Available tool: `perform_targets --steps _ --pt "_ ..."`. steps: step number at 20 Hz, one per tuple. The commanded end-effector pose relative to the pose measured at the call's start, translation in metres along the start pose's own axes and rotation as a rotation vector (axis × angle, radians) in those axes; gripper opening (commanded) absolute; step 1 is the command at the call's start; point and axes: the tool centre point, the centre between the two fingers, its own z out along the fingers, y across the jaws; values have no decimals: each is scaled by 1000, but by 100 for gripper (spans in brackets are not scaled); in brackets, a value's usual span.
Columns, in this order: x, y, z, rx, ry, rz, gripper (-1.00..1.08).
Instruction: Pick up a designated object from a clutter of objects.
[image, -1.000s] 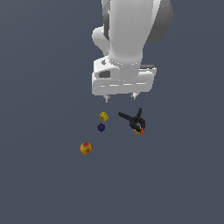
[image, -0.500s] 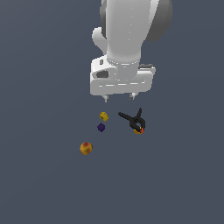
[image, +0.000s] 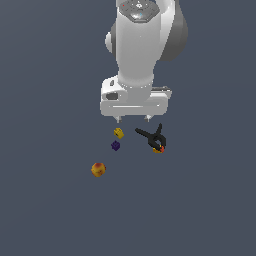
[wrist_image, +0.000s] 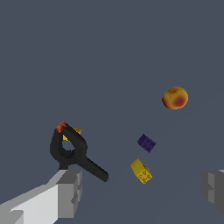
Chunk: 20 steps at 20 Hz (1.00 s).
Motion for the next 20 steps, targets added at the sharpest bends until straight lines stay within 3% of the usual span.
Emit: perform_targets --steps 1,9,20 --pt "1 5 16 4 1 44 100" --pt "-3 30 86 17 9 253 100" --pt "-28 65 173 18 21 539 100"
